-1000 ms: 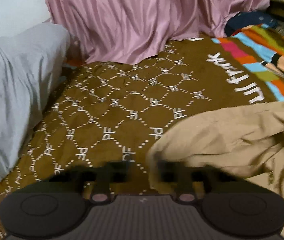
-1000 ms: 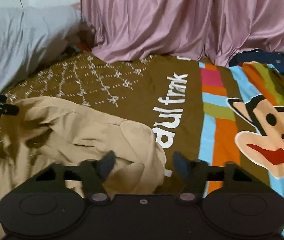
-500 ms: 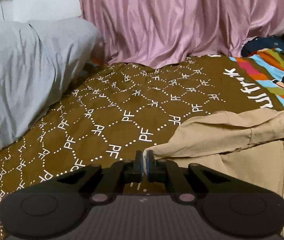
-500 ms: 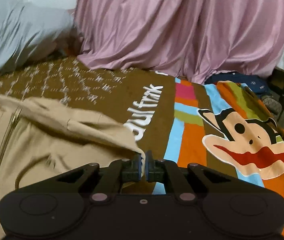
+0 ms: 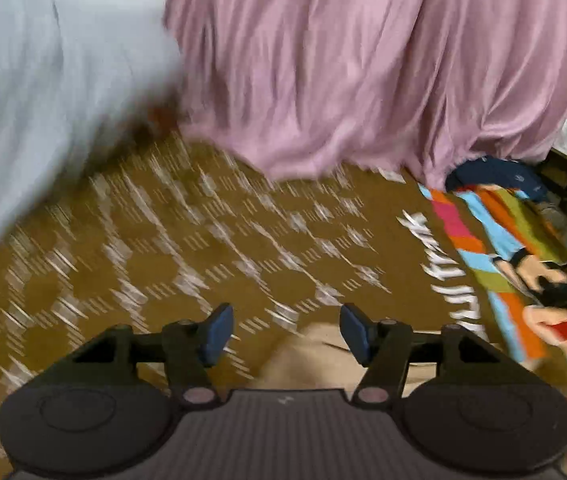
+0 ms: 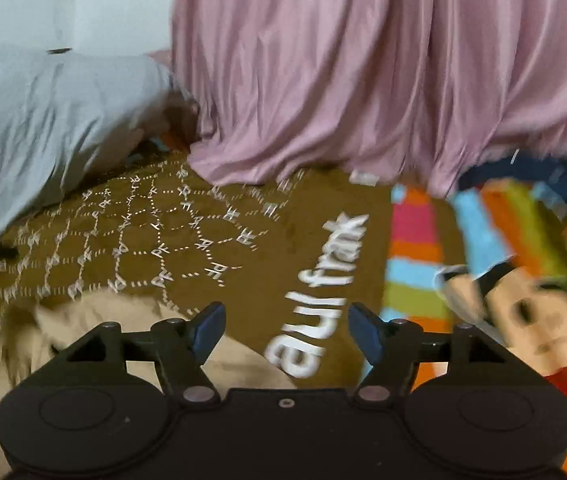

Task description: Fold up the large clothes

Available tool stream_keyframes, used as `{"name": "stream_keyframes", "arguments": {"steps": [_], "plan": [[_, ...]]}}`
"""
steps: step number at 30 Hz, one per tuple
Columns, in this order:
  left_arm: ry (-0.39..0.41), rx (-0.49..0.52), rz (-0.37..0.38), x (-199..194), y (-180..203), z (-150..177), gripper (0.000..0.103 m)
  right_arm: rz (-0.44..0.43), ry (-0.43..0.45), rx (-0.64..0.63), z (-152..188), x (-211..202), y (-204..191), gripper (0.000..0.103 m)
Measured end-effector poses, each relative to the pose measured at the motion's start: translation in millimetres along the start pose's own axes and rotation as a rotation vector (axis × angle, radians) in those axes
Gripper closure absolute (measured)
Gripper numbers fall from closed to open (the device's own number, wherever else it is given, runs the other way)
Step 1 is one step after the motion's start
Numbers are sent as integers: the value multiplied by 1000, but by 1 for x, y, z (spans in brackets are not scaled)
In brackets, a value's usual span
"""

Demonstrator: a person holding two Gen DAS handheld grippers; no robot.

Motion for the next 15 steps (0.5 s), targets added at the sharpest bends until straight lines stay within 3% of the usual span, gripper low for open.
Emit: {"name": "stream_keyframes", "arguments": {"steps": [2,4,9,12,13,14,15], "plan": [[-80,-8,73,21,8,-1,54,-23,-101,28,-8,39,-3,33],[-112,34,119,32,15,7,54,-35,-200,17,-6,74,-12,33],[-181,133,151,48,27,41,70,-32,-331,-127,17,120,-41,33],[-168,162,144,47,27,54,71,-31,-373,-155,32,133,-47,33],[-165,159,141,46,26,55,71,-21,-376,-161,35,136,-48,42],[-162,151,139,43,25,56,71,-11,-369,-163,39,136,-48,70],[-159,145,137,40,25,56,71,2,-359,-162,40,135,-48,85]]}}
Point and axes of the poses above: each gripper's, at about its wrist camera, not at the fingertips, and x roughly the way its jaws point, y to its right, z to its underside, the point moved 1 cm from there along x, roughly the way its jaws point, and after that the axes turned 14 degrees about x, right-handed, at the moved point
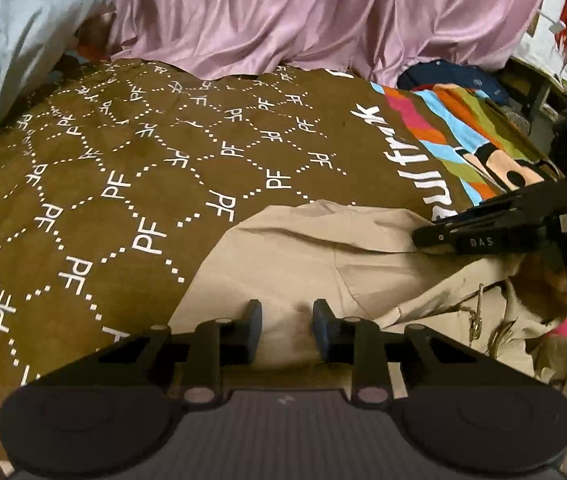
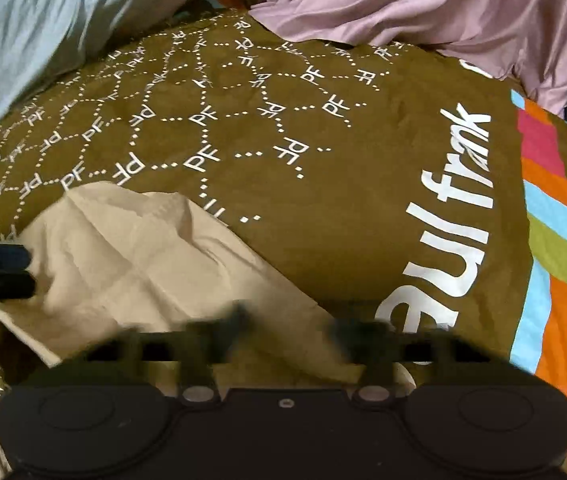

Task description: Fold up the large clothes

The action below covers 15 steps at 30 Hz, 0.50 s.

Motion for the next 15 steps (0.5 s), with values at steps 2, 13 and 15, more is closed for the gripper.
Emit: {"name": "stream_keyframes", "arguments": {"steps": [2,13,15], "plan": [[6,4,-11,-10,1,-2,71,9,42,-3,3,-9,-5,91],[138,33,-12,-150,30,19,58,72,504,-236,55,-178,-72,93],[156,27,0,-182,36,35,55,84,592,-324,83,-209,-86,93]]}}
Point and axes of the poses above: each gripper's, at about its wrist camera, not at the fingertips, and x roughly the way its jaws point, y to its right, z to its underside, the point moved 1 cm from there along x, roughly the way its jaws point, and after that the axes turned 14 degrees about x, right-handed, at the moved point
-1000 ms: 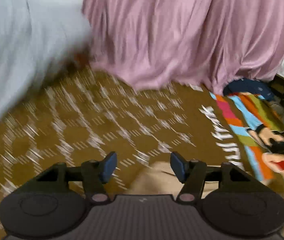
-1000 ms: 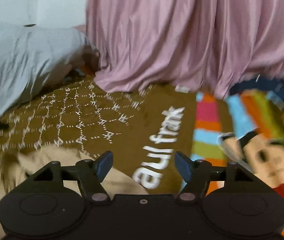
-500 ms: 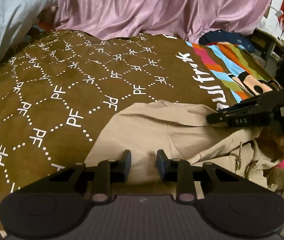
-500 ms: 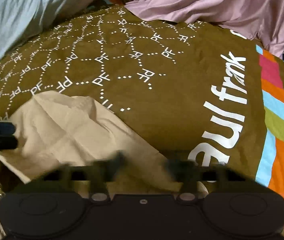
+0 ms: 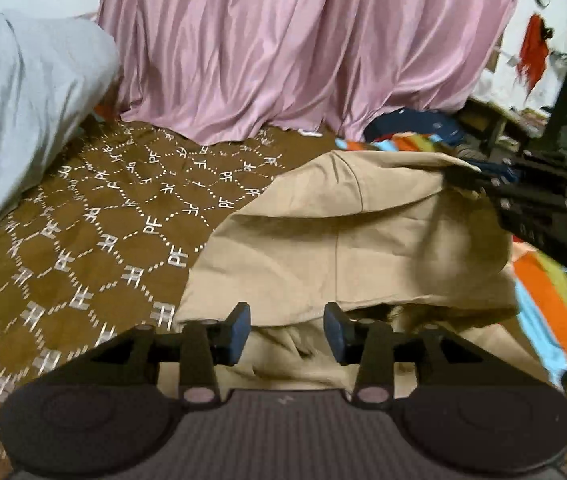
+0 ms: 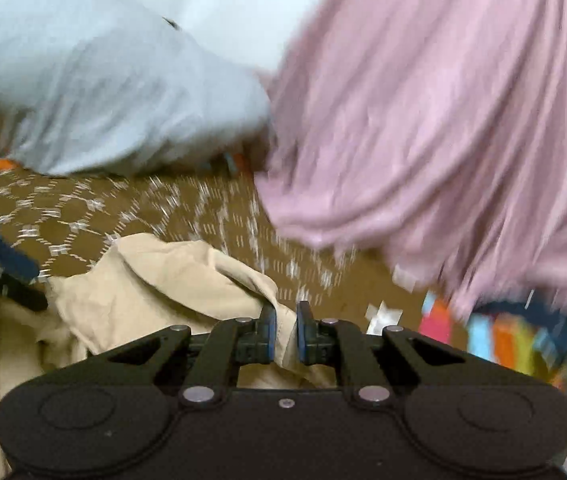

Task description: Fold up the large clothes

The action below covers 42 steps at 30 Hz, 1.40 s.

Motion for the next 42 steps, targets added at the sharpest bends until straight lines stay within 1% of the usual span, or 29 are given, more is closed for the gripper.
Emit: {"name": "stream_keyframes", "arguments": {"steps": [4,7,8,10,13,15,17,18,20,21,22,24,26,28,30,31,32,34,36,37,38,39,40,42], "plan": [[4,-29,6,-60,10,30,53,0,126,-160,23,-83,-35,93],[-14,-66,6,-94,12,59,51,-1,202,-360,58,-139,-64,93],[-21,-75,3,-103,13,69,50,-17,209,-427,72,-155,-74,93],[-35,-85,-8,-119,14,88,50,-63,181,-519,99,-182,-91,93],[-62,-127,-12,-131,15,110,48,-122,98,-577,134,-208,-109,93],[-74,-154,-13,-135,15,120,48,-148,47,-587,151,-220,-117,93],[-87,-171,-14,-134,15,125,48,-158,-9,-566,163,-229,-122,92],[-91,-173,-15,-133,16,127,48,-161,-39,-544,166,-232,-125,92],[-87,-163,-15,-130,18,124,47,-165,-84,-479,170,-239,-126,84],[-83,-152,-22,-129,20,122,45,-168,-102,-445,169,-242,-123,83],[-79,-139,-38,-126,21,117,42,-172,-114,-399,166,-246,-118,80],[-71,-109,-78,-115,24,105,39,-184,-132,-284,155,-252,-107,71],[-75,-96,-113,-100,28,96,39,-169,-139,-134,139,-252,-91,58],[-81,-104,-120,-81,30,90,39,-123,-154,63,122,-243,-64,54],[-91,-115,-124,-62,32,91,39,-61,-199,266,118,-228,-31,54],[-107,-123,-129,-52,33,94,39,-37,-223,370,120,-216,-15,54],[-127,-135,-131,-43,33,98,39,-16,-254,436,123,-204,-3,54],[-159,-167,-115,-29,32,112,39,22,-364,513,139,-179,9,57],[-166,-192,-86,-23,30,124,39,4,-463,619,154,-153,17,58],[-169,-197,-78,-21,28,130,37,-6,-490,690,161,-145,23,62],[-173,-198,-70,-19,26,135,35,-17,-499,735,165,-138,28,73],[-177,-201,-65,-18,24,139,34,-26,-498,752,168,-131,29,81],[-181,-209,-58,-17,22,142,32,-24,-484,727,166,-126,27,91],[-178,-221,-47,-17,21,144,31,7,-447,621,159,-117,19,93]]}}
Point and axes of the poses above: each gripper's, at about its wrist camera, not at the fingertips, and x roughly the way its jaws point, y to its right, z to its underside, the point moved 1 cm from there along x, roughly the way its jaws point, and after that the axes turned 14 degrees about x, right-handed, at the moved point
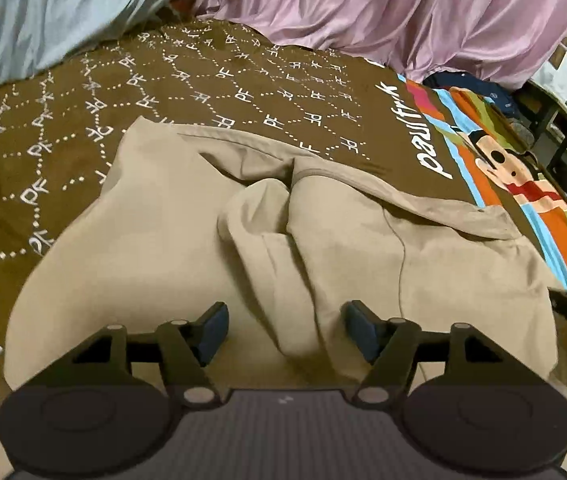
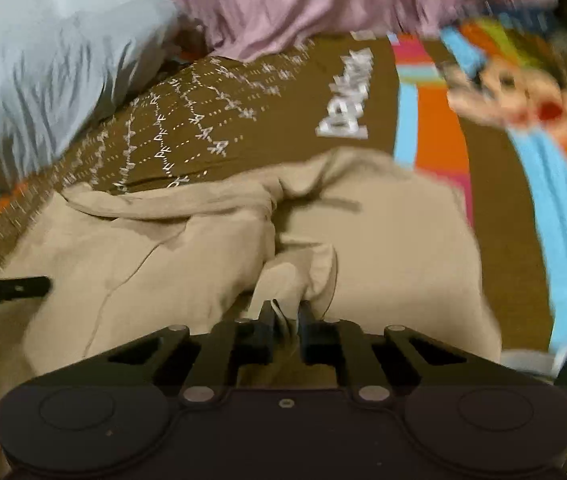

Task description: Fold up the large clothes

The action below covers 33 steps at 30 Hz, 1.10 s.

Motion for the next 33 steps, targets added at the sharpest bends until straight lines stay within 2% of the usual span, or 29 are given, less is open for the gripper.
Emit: {"name": "stream_keyframes", "arguments": {"steps": [2,4,6,7,10,12,14,16,20,24,27,31,33], "plan": [[5,8,3,-1,-1,1,30,47,49,-83,-6,7,-9,93],[11,12,-8,-5,1,-1,29,58,24,-75,-5,17,-4,92],[56,7,-19,-15,1,-4,30,91,45,-105,-3,11,-7,82],[87,7,-24,-20,2,-6,29,111,81,-133,2,3,-8,76],[169,7,-37,-29,4,-13,23,156,234,-239,4,-25,-23,69],[167,20,-54,-24,8,-18,23,137,292,-288,2,-30,-37,65],[109,65,-111,-10,13,-20,24,107,291,-318,-1,-23,-49,57],[51,103,-151,4,16,-17,25,75,256,-336,3,-7,-59,58],[2,111,-134,20,12,-10,25,123,157,-370,19,33,-59,61],[-12,141,-152,21,14,-7,24,132,169,-385,30,42,-56,60],[-21,142,-154,-4,14,-8,22,110,183,-342,26,21,-57,57],[39,68,-127,-62,11,-2,8,26,197,-311,32,-47,-52,33],[53,54,-101,-92,14,7,3,-19,189,-329,42,-82,-50,28]]}}
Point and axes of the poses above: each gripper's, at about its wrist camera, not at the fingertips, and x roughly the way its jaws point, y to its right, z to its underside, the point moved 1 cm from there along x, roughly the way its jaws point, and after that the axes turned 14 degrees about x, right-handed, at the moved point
